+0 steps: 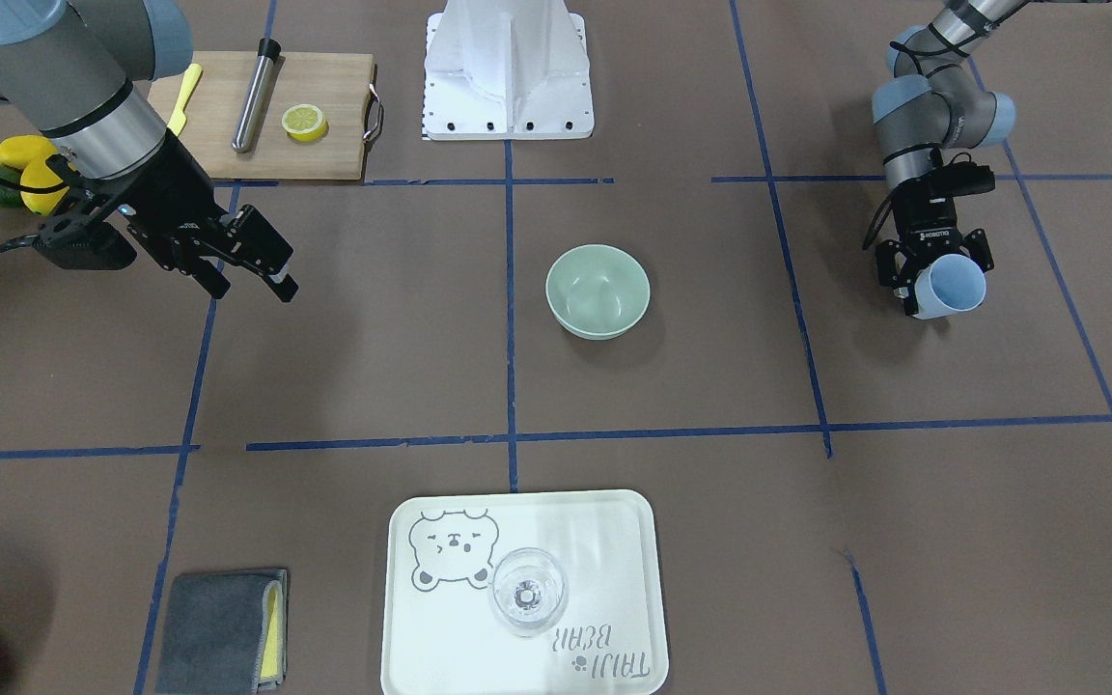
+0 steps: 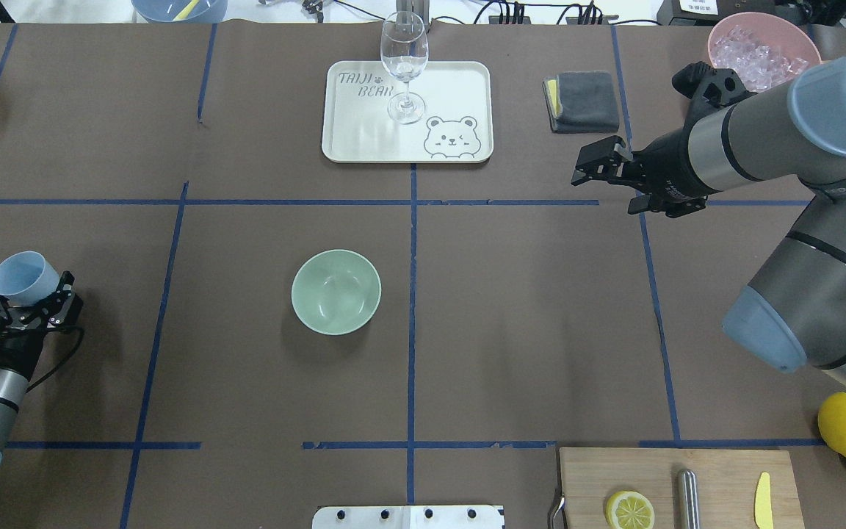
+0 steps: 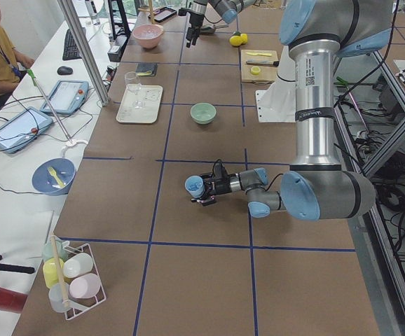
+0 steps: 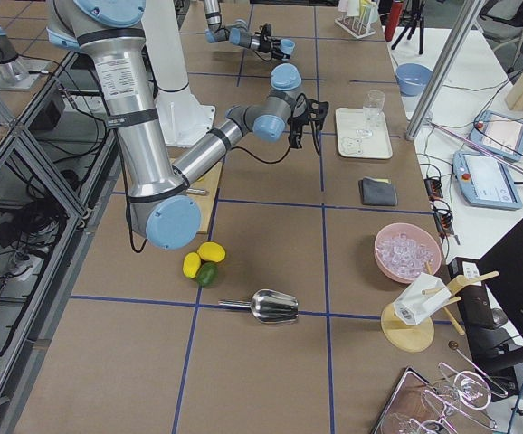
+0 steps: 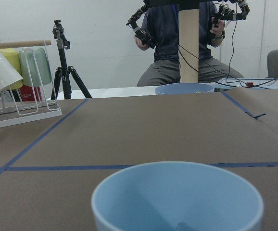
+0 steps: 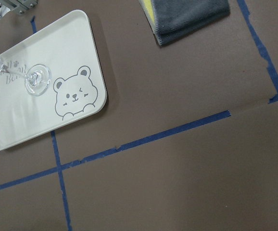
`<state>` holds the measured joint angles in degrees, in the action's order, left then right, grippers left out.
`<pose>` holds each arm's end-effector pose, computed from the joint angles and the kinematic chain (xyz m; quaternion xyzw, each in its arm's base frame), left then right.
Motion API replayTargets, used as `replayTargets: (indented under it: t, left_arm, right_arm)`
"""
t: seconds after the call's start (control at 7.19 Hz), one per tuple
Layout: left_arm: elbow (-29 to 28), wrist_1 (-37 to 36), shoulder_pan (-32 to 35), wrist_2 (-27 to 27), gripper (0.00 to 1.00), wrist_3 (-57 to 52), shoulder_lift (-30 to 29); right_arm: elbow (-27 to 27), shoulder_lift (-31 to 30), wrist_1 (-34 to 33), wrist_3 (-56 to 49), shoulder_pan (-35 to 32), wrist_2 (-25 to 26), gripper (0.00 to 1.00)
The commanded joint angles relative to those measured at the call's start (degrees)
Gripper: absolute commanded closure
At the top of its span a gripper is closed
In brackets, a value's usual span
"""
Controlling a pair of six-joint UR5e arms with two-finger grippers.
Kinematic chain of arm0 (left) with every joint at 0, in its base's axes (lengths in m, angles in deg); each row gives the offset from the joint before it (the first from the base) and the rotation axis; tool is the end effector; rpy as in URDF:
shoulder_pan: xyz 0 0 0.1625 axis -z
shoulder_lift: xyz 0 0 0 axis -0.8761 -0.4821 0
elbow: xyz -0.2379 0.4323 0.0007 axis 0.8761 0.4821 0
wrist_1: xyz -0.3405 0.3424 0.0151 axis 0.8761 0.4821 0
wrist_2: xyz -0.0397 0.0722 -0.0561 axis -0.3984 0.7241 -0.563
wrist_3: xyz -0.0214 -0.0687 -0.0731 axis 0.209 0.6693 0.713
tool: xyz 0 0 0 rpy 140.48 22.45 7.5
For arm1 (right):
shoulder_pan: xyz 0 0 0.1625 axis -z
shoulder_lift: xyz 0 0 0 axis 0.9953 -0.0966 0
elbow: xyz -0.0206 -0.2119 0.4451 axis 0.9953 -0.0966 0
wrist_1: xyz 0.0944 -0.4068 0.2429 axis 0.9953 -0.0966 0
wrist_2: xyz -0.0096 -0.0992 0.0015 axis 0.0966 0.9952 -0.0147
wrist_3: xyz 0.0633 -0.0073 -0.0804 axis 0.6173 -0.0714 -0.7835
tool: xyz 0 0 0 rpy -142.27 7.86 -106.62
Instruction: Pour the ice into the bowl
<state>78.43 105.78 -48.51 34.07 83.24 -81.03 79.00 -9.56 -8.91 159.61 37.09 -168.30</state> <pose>0.4000 -0.3213 0.7492 0.5443 0.2607 -0.2448 0.7588 -0.3639 -0.5239 0.3118 0.0399 -0.5224 0.1881 0.8307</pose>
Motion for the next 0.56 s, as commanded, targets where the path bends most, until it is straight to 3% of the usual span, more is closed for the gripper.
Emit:
replayTargets:
  t: [0.0,0.14,0.28,0.42]
  left_arm:
    - [0.0,0.9,0.7,-1.9,0.91,-3.8,-0.1]
    - [0.4,4.3,0.7,-2.0,1.0,-5.3,0.3]
    - [1.3,12.0,0.9,-2.5,1.0,-12.5,0.3]
    - [3.4,23.1,2.4,-6.3,1.0,-28.8,0.3]
  right_arm:
    - [0.1,0.2,0.0,0.0,0.0,0.1,0.0]
    - [0.1,0.3,0.0,0.0,0.0,0.1,0.0]
    - [0.1,0.4,0.0,0.0,-0.1,0.1,0.0]
    - [0.1,0.3,0.0,0.0,-0.3,0.1,0.0]
